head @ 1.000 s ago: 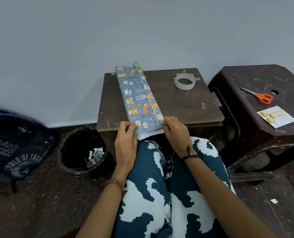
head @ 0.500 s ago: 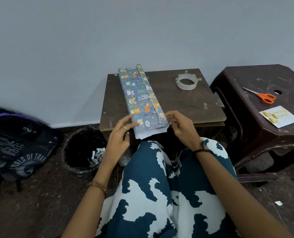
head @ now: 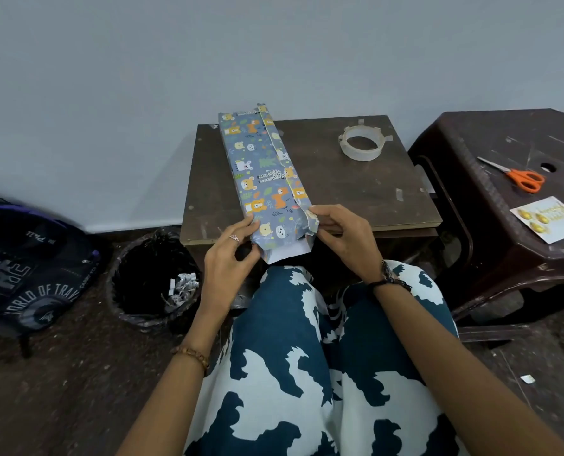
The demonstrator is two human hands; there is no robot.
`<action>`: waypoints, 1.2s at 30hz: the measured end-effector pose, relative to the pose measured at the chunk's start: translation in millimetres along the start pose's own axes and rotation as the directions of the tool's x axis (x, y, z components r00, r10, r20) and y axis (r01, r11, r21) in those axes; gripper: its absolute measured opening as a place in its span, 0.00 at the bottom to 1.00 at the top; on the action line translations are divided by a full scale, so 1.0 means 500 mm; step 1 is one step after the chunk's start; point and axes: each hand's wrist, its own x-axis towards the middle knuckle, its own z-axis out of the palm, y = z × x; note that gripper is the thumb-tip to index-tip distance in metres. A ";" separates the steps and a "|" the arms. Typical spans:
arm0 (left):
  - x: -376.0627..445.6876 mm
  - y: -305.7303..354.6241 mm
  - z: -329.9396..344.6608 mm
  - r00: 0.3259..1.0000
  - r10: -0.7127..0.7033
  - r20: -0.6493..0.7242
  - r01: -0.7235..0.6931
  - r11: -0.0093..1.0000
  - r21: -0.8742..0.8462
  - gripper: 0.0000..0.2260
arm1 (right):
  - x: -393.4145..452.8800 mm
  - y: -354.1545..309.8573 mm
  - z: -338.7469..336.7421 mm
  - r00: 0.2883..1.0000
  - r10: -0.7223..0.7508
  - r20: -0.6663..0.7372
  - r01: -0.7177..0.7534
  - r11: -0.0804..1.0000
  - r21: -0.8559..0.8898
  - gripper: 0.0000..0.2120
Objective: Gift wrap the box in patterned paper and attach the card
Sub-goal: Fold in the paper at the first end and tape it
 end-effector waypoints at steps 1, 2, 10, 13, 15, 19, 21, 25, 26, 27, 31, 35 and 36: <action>-0.001 -0.001 0.003 1.000 0.003 -0.015 -0.003 1.000 0.007 0.14 | 0.000 0.000 0.002 1.000 -0.006 -0.017 0.006 1.000 -0.006 0.16; -0.002 -0.001 0.005 1.000 0.000 -0.025 0.000 1.000 0.010 0.14 | 0.000 0.000 0.003 0.999 -0.011 -0.031 0.011 1.000 -0.010 0.16; -0.018 0.006 0.020 0.995 0.003 -0.097 -0.004 1.000 -0.012 0.11 | -0.003 -0.001 0.004 0.999 -0.003 -0.037 0.000 0.998 -0.069 0.18; -0.020 0.012 0.027 0.992 -0.049 -0.118 0.043 0.998 -0.049 0.11 | -0.012 -0.011 0.010 0.999 0.033 0.034 -0.027 0.985 -0.168 0.23; -0.021 0.014 0.028 0.991 -0.070 -0.117 0.062 0.996 -0.070 0.11 | -0.017 -0.016 0.025 0.998 0.059 0.031 -0.049 0.965 -0.259 0.26; -0.020 0.012 0.025 0.992 -0.064 -0.106 0.057 0.996 -0.066 0.11 | -0.013 -0.028 0.036 0.997 0.018 -0.069 -0.038 0.952 -0.304 0.18; -0.018 0.012 0.023 0.993 -0.068 -0.096 0.063 0.996 -0.058 0.11 | -0.016 -0.030 0.029 0.998 0.013 -0.057 -0.028 0.959 -0.282 0.19; -0.017 0.009 0.019 0.997 -0.020 -0.077 0.018 0.999 -0.034 0.11 | -0.028 -0.030 0.017 1.000 0.006 0.009 -0.003 0.961 -0.275 0.23; -0.016 0.007 0.016 0.998 -0.008 -0.067 0.006 1.000 -0.026 0.10 | -0.029 -0.030 0.014 1.000 0.010 0.025 -0.002 0.958 -0.286 0.23; -0.015 0.005 0.013 0.998 0.003 -0.057 -0.004 1.000 -0.019 0.10 | -0.029 -0.029 0.012 0.999 0.018 0.039 -0.006 0.957 -0.291 0.24; -0.020 0.005 0.016 0.994 0.087 -0.067 -0.085 0.996 0.022 0.07 | -0.029 -0.025 -0.004 0.993 0.063 0.102 -0.039 0.973 -0.228 0.23; -0.026 0.006 0.027 0.989 0.097 -0.108 -0.094 0.995 0.028 0.08 | -0.025 -0.012 -0.007 0.991 0.071 0.110 -0.052 0.985 -0.164 0.21; -0.027 0.007 0.028 0.990 0.093 -0.109 -0.090 0.996 0.024 0.09 | -0.024 -0.008 -0.005 0.993 0.056 0.102 -0.041 0.989 -0.145 0.20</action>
